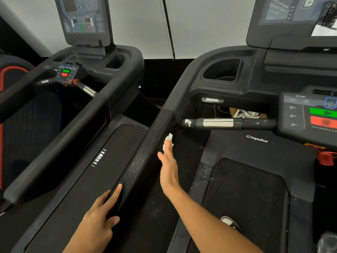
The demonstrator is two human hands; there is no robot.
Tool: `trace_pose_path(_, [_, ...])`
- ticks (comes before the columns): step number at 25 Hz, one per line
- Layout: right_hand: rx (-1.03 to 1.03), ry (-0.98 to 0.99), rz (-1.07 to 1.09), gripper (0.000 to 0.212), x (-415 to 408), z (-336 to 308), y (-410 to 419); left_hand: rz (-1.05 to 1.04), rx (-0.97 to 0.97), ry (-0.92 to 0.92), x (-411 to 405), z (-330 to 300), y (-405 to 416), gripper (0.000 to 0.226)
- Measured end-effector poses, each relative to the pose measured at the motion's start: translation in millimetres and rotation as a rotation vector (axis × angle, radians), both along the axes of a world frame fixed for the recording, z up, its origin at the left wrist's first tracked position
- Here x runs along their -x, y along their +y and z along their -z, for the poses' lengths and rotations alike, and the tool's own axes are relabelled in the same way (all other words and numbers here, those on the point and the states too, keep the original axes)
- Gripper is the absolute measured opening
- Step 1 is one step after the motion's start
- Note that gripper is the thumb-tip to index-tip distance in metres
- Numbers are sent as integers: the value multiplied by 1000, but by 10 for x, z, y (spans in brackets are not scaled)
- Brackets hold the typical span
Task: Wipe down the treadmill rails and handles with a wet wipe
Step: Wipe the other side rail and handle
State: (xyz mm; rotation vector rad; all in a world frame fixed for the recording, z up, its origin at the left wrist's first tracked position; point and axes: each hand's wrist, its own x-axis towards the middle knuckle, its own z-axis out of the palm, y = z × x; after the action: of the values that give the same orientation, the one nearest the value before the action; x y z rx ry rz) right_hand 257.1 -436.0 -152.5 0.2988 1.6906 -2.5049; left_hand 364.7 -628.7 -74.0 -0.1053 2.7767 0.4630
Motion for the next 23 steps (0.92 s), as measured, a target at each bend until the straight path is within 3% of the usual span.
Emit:
trace_pose_path(5, [-45, -57, 121, 61, 619, -151, 261, 3, 13, 5, 7, -4, 4, 98])
trace_pose_path(9, [-170, -154, -4, 63, 115, 9, 181, 7, 26, 7, 18, 0, -12, 100])
trace_pose_path(12, [-136, -129, -109, 73, -308, 63, -68, 13, 51, -24, 57, -30, -15, 101])
trace_pose_path(15, [-191, -134, -6, 72, -147, 37, -59, 7, 47, -18, 55, -48, 3, 102])
trace_pose_path(19, [-394, -178, 205, 46, 270, -16, 173, 2, 13, -11, 20, -11, 1, 99])
trace_pose_path(23, [-422, -104, 204, 28, -56, 85, 85, 13, 16, -5, 34, -6, -26, 100])
